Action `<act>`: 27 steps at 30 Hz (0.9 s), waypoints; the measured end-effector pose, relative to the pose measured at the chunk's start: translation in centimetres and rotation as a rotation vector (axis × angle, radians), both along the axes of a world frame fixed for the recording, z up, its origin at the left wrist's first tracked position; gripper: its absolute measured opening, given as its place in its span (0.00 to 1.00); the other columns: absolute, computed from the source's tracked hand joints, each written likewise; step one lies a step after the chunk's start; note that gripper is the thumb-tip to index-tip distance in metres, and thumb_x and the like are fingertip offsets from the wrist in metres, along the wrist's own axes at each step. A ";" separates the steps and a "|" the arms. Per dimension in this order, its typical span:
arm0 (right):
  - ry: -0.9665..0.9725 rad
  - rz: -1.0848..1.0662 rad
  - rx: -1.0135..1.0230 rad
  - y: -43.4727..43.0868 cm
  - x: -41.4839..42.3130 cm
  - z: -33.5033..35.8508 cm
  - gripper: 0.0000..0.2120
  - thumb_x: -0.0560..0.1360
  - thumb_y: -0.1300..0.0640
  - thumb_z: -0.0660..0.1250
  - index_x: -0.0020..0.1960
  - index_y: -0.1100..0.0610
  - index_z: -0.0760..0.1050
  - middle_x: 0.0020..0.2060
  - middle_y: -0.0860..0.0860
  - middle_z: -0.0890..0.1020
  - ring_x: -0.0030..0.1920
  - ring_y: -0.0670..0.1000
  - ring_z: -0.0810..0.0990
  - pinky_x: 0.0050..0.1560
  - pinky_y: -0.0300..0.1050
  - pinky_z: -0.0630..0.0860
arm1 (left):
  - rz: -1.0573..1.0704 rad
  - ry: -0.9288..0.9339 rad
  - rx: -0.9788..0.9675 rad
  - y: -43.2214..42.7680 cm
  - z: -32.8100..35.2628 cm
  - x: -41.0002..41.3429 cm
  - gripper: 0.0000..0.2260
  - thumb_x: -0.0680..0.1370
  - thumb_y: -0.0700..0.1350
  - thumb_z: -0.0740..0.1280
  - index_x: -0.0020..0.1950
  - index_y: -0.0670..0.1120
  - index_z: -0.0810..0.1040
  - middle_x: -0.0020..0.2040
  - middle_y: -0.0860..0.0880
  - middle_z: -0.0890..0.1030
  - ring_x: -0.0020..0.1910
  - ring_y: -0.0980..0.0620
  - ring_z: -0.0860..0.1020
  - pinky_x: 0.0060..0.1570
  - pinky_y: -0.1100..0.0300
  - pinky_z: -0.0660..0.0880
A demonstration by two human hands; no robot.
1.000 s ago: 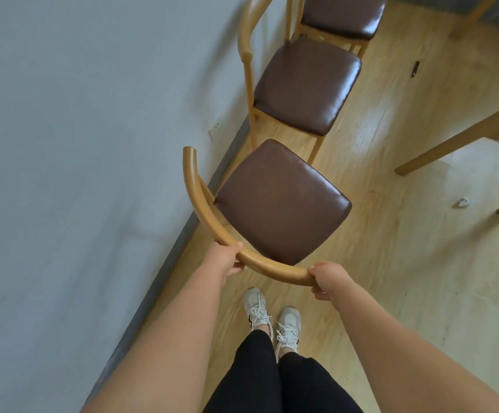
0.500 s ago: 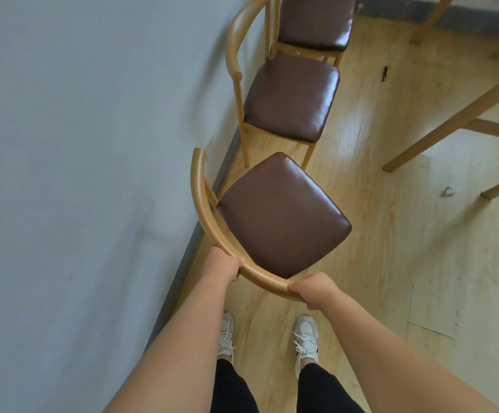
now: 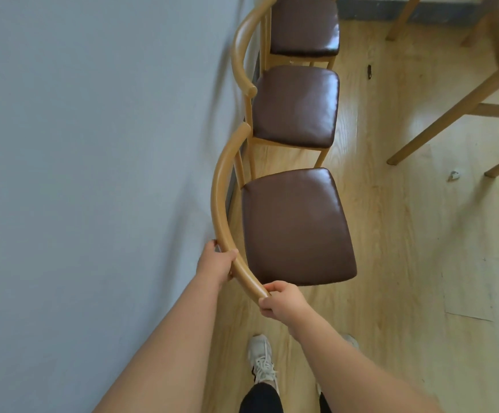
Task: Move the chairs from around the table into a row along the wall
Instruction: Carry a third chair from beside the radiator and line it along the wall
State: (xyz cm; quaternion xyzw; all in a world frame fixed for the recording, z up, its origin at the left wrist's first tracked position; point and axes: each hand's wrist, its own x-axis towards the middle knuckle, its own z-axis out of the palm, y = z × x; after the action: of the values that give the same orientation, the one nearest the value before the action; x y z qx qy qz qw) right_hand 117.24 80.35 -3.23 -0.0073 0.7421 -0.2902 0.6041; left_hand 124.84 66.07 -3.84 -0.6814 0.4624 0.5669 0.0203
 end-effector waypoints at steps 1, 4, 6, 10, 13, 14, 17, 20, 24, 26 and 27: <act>0.017 0.033 -0.011 -0.7 0.6 -0.1 0.20 0.72 0.69 0.66 0.63 0.59 0.75 0.53 0.60 0.80 0.49 0.55 0.81 0.53 0.49 0.81 | 0.006 0.006 0.066 -0.1 -0.1 0.3 0.21 0.79 0.44 0.67 0.71 0.45 0.68 0.59 0.44 0.78 0.53 0.44 0.80 0.48 0.50 0.81; 0.059 0.099 -0.065 -2.8 2.3 -0.2 0.25 0.72 0.70 0.63 0.66 0.51 0.72 0.46 0.50 0.79 0.43 0.48 0.77 0.38 0.39 0.75 | 0.001 0.006 0.076 -1.3 -0.7 0.6 0.17 0.79 0.43 0.67 0.67 0.42 0.71 0.58 0.41 0.78 0.55 0.42 0.80 0.55 0.45 0.79; 0.104 0.118 -0.115 -4.2 3.1 -0.5 0.28 0.72 0.70 0.62 0.68 0.48 0.71 0.45 0.47 0.77 0.41 0.45 0.75 0.35 0.36 0.71 | 0.021 0.011 0.049 -2.7 -1.0 0.6 0.15 0.79 0.42 0.66 0.65 0.41 0.72 0.57 0.41 0.79 0.54 0.41 0.80 0.56 0.44 0.79; 0.151 0.166 -0.176 -6.8 4.0 -1.1 0.27 0.73 0.69 0.61 0.68 0.48 0.72 0.40 0.46 0.76 0.39 0.45 0.75 0.35 0.36 0.70 | 0.049 0.031 0.031 -5.7 -1.2 0.9 0.14 0.79 0.40 0.66 0.64 0.40 0.74 0.56 0.40 0.80 0.54 0.40 0.80 0.57 0.41 0.78; 0.154 0.167 -0.194 -8.7 4.5 -1.2 0.25 0.74 0.68 0.62 0.67 0.48 0.72 0.42 0.47 0.77 0.42 0.46 0.77 0.39 0.39 0.75 | 0.032 0.046 0.021 -7.6 -1.2 1.3 0.14 0.79 0.40 0.66 0.64 0.40 0.74 0.58 0.39 0.79 0.56 0.38 0.79 0.58 0.39 0.76; 0.158 0.168 -0.204 -9.2 4.6 -1.3 0.25 0.74 0.68 0.62 0.67 0.48 0.72 0.43 0.47 0.78 0.42 0.47 0.77 0.41 0.40 0.76 | 0.027 0.050 0.014 -8.2 -1.2 1.4 0.14 0.79 0.40 0.66 0.64 0.40 0.73 0.58 0.39 0.79 0.57 0.38 0.79 0.58 0.39 0.76; 0.190 0.224 -0.225 -10.7 5.0 -1.5 0.21 0.74 0.65 0.63 0.63 0.48 0.74 0.48 0.52 0.81 0.47 0.51 0.79 0.44 0.43 0.76 | 0.031 0.057 -0.010 -9.8 -1.2 1.9 0.14 0.79 0.39 0.65 0.65 0.39 0.73 0.59 0.39 0.79 0.57 0.38 0.78 0.58 0.40 0.76; 0.202 0.272 -0.222 -11.5 5.2 -1.6 0.21 0.75 0.64 0.63 0.65 0.48 0.73 0.51 0.52 0.81 0.50 0.53 0.80 0.47 0.45 0.76 | 0.030 0.053 -0.046 -10.2 -1.3 2.5 0.16 0.80 0.37 0.63 0.68 0.38 0.72 0.60 0.39 0.78 0.58 0.39 0.78 0.58 0.41 0.76; 0.237 0.338 -0.190 -11.3 4.9 -1.4 0.21 0.76 0.61 0.61 0.67 0.47 0.71 0.49 0.49 0.80 0.49 0.52 0.80 0.48 0.46 0.79 | 0.004 0.010 -0.102 -9.5 -1.2 2.9 0.19 0.79 0.35 0.62 0.70 0.40 0.70 0.62 0.39 0.77 0.59 0.39 0.78 0.60 0.43 0.75; 0.260 0.344 -0.152 -10.7 4.2 -0.5 0.23 0.76 0.61 0.59 0.70 0.49 0.69 0.56 0.51 0.80 0.54 0.54 0.79 0.52 0.48 0.78 | -0.047 -0.051 -0.128 -9.0 -0.7 2.8 0.18 0.79 0.37 0.62 0.69 0.41 0.71 0.60 0.41 0.77 0.58 0.39 0.78 0.60 0.44 0.76; 0.268 0.349 -0.127 -10.4 3.6 0.1 0.25 0.76 0.63 0.59 0.72 0.51 0.68 0.61 0.52 0.78 0.57 0.55 0.78 0.56 0.49 0.78 | -0.080 -0.093 -0.141 -8.6 -0.1 2.6 0.17 0.79 0.38 0.61 0.68 0.42 0.72 0.57 0.41 0.78 0.56 0.40 0.78 0.58 0.45 0.77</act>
State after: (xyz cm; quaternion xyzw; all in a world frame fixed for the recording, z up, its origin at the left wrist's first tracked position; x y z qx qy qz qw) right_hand 120.79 69.93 -3.08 -0.2120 0.7835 -0.2240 0.5394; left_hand 127.46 57.50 -3.93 -0.6878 0.5265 0.4994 0.0162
